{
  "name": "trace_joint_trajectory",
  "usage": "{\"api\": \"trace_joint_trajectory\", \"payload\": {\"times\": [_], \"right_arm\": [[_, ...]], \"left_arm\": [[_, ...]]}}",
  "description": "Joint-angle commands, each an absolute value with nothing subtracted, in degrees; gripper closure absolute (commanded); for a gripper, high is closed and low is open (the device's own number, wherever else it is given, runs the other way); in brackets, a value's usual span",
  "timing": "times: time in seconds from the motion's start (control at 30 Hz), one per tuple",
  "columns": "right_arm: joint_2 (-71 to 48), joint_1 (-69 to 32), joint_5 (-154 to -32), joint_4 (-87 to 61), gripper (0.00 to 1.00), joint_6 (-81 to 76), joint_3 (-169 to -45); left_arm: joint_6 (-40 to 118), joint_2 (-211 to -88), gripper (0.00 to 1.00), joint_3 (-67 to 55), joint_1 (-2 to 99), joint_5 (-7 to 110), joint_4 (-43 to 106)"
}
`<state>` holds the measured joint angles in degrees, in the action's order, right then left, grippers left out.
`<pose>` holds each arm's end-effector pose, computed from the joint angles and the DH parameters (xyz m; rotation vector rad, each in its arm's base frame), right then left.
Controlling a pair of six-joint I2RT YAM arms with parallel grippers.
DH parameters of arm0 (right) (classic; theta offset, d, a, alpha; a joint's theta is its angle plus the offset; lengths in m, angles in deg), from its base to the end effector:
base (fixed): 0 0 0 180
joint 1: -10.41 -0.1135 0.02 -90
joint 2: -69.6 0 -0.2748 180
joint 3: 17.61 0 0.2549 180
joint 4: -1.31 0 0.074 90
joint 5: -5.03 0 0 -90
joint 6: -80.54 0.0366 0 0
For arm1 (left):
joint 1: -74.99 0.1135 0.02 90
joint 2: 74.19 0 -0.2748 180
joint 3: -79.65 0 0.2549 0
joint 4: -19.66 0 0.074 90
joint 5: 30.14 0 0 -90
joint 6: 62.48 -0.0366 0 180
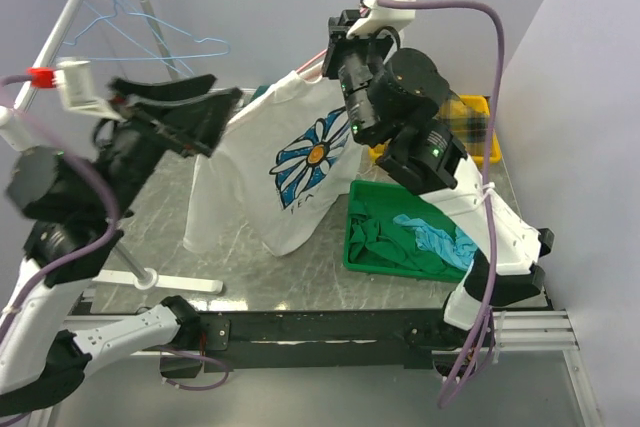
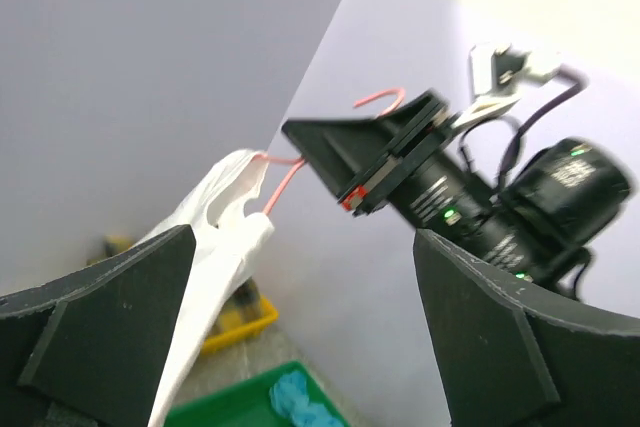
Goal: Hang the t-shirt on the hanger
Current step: Place the T-shirt on the hanger, then place the hanger at the clothesline.
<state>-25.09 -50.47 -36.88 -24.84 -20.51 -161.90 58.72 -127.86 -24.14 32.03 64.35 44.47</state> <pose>0.1688 0.2471 0.6207 -0.0400 1.3054 0.2563 0.0902 -0.0800 0.5777 0.0489 1.1986 -1.1025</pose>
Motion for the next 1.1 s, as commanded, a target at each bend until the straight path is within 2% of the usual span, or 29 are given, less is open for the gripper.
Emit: {"api": "trace_joint_trajectory", "payload": {"times": [0.0, 0.13, 0.17, 0.3, 0.33, 0.43, 0.6, 0.77, 1.07], "right_arm": [[-21.7, -50.1, -43.3, -20.0, 1.0, -21.0, -158.2], [-18.4, -47.2, -49.6, -20.3, 1.0, -13.9, -146.1], [-17.0, -46.6, -53.6, -19.0, 1.0, -12.5, -139.6], [-9.4, -44.4, -62.3, -12.6, 1.0, -11.8, -127.2], [-8.7, -44.1, -63.4, -12.6, 1.0, -11.9, -125.8], [-6.4, -44.0, -66.8, -10.0, 1.0, -12.5, -120.7], [-2.7, -43.7, -71.2, -6.6, 1.0, -12.3, -113.3], [-1.3, -43.6, -76.3, -6.7, 1.0, -11.5, -111.6], [-0.2, -43.6, -82.3, -6.6, 1.0, -11.4, -110.5]], "left_arm": [[55.2, -126.8, 0.04, -25.3, 31.9, 62.4, 43.0], [54.2, -124.1, 0.01, -21.0, 31.9, 63.6, 46.3], [53.8, -123.8, 0.03, -20.5, 31.9, 63.6, 48.2], [53.8, -122.1, 0.22, -18.4, 31.9, 63.2, 57.3], [54.2, -122.0, 0.3, -18.3, 31.9, 62.8, 61.0], [55.5, -122.1, 0.36, -16.2, 31.9, 60.4, 65.3], [60.6, -120.5, 0.4, -7.4, 32.0, 51.9, 62.5], [62.9, -121.3, 0.4, -4.4, 32.6, 46.6, 59.8], [70.8, -123.1, 0.41, 1.0, 35.8, 32.5, 46.5]]}}
